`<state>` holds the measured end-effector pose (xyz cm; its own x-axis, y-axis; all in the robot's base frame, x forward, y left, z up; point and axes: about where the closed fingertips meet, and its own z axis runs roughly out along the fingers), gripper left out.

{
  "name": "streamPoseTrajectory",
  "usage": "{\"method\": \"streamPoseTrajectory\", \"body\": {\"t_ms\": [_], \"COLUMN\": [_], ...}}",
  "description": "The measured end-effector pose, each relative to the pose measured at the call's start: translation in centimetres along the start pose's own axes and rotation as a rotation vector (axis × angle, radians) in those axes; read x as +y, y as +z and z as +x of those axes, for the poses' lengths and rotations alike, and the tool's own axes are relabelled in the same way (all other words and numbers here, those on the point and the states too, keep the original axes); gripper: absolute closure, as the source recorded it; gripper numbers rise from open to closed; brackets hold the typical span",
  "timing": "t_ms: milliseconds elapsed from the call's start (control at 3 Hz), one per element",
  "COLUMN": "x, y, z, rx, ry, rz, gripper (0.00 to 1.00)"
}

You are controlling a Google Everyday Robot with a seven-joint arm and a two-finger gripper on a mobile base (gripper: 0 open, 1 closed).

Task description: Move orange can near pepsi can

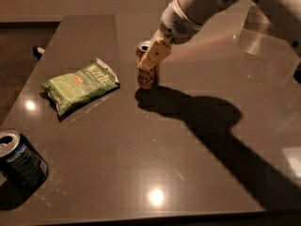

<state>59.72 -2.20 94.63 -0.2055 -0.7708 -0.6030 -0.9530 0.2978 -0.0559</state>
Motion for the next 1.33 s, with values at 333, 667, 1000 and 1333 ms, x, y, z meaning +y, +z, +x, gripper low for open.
{"method": "streamPoseTrajectory", "body": {"t_ms": [333,667,1000,1333], "x": [2.2,4.3,5.3,6.0], "y": [1.1,2.7,3.8,5.2], "z": [-0.4,-2.5,-4.0,-4.8], "rx": [0.0,-0.019,-0.025,-0.011], "ry": [-0.042,-0.115,-0.16,-0.191], "rz": [-0.036,-0.086,-0.119,-0.141], "gripper": [1.0,1.0,1.0,0.82]}}
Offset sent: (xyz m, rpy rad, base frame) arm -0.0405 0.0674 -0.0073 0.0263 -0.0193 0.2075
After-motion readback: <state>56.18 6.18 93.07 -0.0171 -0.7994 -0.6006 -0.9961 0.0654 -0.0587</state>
